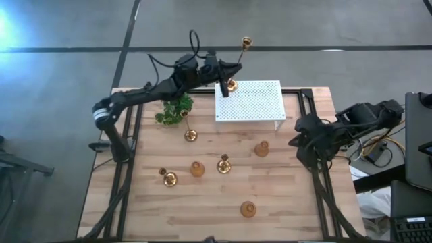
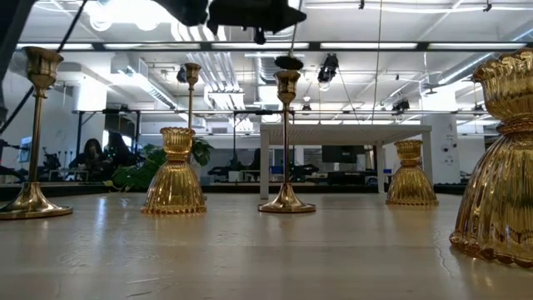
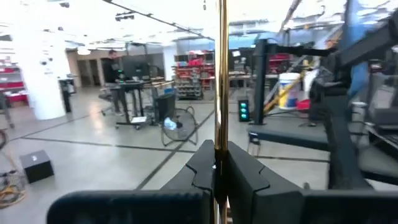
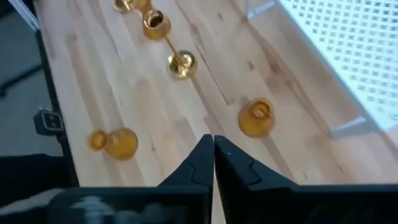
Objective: Pick & Place candle stick holders
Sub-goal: Put the bottom right gold candle holder on the shelf
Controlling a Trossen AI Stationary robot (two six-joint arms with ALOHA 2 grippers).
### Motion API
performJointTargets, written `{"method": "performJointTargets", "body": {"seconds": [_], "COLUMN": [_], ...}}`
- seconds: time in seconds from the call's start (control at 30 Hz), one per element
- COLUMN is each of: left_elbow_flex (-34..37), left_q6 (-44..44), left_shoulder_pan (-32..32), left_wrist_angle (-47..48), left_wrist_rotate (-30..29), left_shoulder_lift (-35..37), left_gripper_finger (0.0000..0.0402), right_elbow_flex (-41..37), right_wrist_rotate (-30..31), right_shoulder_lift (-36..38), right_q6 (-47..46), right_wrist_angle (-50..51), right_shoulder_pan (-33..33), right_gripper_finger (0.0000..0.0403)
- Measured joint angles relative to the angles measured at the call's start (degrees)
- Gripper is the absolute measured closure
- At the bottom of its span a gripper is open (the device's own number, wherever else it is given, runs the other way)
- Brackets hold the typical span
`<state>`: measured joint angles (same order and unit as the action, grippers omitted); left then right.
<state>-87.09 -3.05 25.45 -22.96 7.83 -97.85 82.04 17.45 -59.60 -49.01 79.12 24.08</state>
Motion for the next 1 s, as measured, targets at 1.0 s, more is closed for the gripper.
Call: {"method": "performJointTargets", "body": {"seconds": [1.0], "left_elbow_flex": [1.8], "left_q6": [5.0], "left_shoulder_pan": [4.5], "left_wrist_angle": [-13.9], "left_wrist_rotate": [-0.2], "left_shoulder_lift": [-9.3], "left_gripper_finger": [0.0382], "right_elbow_flex": [-52.3], "right_wrist_rotate": [-4.6], "right_shoulder_lift": [22.4], "right_q6": [-16.7], "right_wrist_angle": [-39.2], "right_shoulder_pan": [2.1], "right_gripper_finger": [0.0395]}}
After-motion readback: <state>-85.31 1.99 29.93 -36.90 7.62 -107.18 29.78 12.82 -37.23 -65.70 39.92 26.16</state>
